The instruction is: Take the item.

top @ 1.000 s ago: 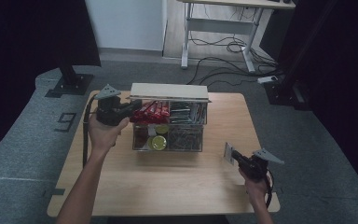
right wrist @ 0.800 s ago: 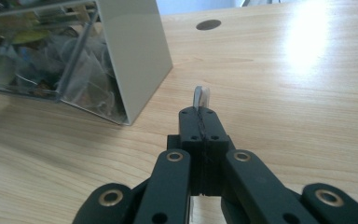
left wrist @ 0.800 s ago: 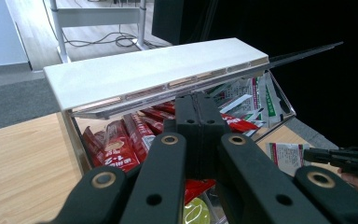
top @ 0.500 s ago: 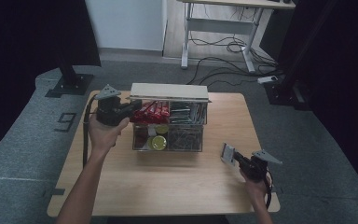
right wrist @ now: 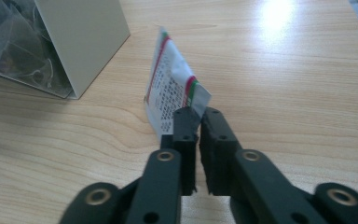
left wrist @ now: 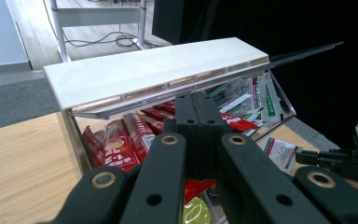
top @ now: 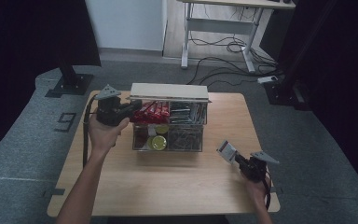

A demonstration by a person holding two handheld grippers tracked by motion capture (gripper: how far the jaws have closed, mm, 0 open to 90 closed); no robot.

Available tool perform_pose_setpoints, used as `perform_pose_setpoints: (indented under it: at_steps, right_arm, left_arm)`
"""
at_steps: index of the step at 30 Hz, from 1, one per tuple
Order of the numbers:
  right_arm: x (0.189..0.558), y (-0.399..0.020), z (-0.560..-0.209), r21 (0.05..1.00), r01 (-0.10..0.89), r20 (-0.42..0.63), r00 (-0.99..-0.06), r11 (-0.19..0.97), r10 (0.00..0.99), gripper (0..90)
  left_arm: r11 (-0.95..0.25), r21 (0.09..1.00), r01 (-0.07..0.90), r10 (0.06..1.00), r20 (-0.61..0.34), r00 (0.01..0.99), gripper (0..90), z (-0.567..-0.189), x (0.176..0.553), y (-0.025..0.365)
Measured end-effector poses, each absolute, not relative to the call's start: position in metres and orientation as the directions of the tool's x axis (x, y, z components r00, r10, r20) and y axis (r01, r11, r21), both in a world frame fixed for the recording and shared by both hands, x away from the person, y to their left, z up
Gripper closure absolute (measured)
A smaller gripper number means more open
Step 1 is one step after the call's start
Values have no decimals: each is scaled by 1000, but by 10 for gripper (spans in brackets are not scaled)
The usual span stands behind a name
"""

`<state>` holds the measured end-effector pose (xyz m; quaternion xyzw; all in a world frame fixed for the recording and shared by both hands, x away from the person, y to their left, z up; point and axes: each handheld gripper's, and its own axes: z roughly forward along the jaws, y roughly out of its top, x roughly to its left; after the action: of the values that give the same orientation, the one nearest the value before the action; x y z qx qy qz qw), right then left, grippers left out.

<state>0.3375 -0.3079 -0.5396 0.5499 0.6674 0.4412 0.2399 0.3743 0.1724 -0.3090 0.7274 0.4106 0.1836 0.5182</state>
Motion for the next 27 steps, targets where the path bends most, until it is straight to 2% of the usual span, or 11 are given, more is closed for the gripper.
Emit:
perform_pose_setpoints:
  at_steps: [9,18,27]
  right_arm:
    - [335,-308,-536,865,502,124,-244,16,962,680]
    - [331,-306,-532,875,484,135,-251,3,958,621]
    - [330,-302,-531,877,481,157,-285,-1,945,612]
  left_arm:
    - [-127,904,408,788,-158,595,900,-309,375,172]
    - [-125,905,407,789,-158,594,900,-309,374,172]
    - [-123,905,408,789,-160,593,900,-311,372,172]
